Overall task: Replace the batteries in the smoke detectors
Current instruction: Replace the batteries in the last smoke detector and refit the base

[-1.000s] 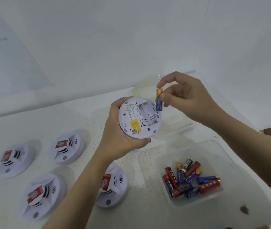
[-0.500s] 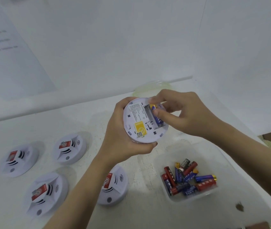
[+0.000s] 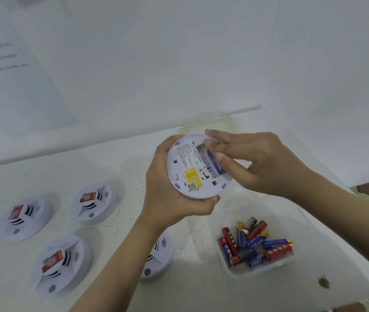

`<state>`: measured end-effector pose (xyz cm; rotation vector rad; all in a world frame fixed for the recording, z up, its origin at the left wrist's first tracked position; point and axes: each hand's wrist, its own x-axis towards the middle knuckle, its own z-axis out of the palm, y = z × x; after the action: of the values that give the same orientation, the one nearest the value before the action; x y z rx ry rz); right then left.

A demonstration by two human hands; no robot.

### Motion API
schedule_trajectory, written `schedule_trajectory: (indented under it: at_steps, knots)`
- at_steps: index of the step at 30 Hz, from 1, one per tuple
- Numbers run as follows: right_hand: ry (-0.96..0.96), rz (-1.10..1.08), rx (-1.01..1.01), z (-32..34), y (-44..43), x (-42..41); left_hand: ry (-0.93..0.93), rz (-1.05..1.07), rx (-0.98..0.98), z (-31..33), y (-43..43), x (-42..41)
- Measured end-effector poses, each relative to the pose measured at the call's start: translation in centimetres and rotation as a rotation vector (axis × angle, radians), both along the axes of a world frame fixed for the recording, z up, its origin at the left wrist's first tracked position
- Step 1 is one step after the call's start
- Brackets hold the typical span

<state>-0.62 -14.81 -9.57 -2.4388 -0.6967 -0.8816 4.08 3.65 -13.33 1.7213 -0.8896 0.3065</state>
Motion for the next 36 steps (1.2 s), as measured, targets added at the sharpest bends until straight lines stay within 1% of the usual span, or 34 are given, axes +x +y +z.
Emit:
schedule_trajectory:
  at_steps: [2,5,6,7,9,10,11,12,14,15,16,20,24,28,30,33,35,36]
  knots:
    - [0.014,0.015,0.011,-0.3,-0.2,0.0,0.011,0.0,0.012,-0.2,-0.2,0.3]
    - [0.098,0.015,0.063,-0.7,-0.8,0.4,0.057,-0.041,0.039,-0.7,-0.5,0.8]
    - [0.137,0.025,0.135,-0.9,-1.0,0.6,0.078,-0.059,0.051,-0.8,-0.5,1.1]
    - [0.203,0.043,0.254,-1.0,-1.1,0.7,0.097,-0.071,0.059,-1.0,-0.4,1.5]
    - [0.404,0.072,0.553,-1.4,-1.4,0.9,0.121,-0.06,0.065,-1.3,-0.2,2.3]
    - [0.492,0.049,0.637,-1.7,-1.7,1.2,0.131,-0.043,0.071,-1.4,0.0,2.6]
    - [0.552,-0.018,0.614,-2.0,-2.1,1.7,0.141,-0.028,0.078,-1.7,0.2,3.0]
    - [0.592,-0.104,0.487,-2.4,-2.9,2.3,0.155,-0.019,0.086,-1.9,0.4,3.2]
    - [0.717,-0.246,0.125,-3.0,-4.5,3.5,0.177,-0.013,0.103,-2.4,0.7,3.5]
    - [0.791,-0.286,-0.013,-3.2,-5.2,4.1,0.182,-0.01,0.113,-2.5,0.9,3.6]
    - [0.854,-0.319,-0.092,-3.4,-5.7,4.6,0.187,-0.009,0.12,-2.6,1.0,3.7]
    - [1.01,-0.351,-0.205,-3.4,-6.2,5.6,0.205,-0.01,0.14,-3.0,1.2,3.9]
    - [1.079,-0.365,-0.388,-3.1,-5.7,6.5,0.198,-0.007,0.14,-3.1,1.1,4.0]
    - [1.03,-0.429,-0.397,-3.2,-5.2,7.4,0.199,-0.001,0.114,-2.8,1.0,4.1]
    - [1.053,-0.423,-0.419,-3.1,-5.2,7.5,0.202,0.002,0.109,-2.6,1.0,4.2]
    - [1.085,-0.43,-0.505,-3.4,-5.5,7.7,0.205,0.013,0.114,-2.6,1.0,4.3]
    - [1.056,-0.464,-0.525,-3.9,-5.8,7.9,0.212,0.018,0.114,-2.6,1.1,4.3]
    - [1.033,-0.464,-0.503,-4.1,-5.9,7.9,0.216,0.02,0.114,-2.7,1.2,4.3]
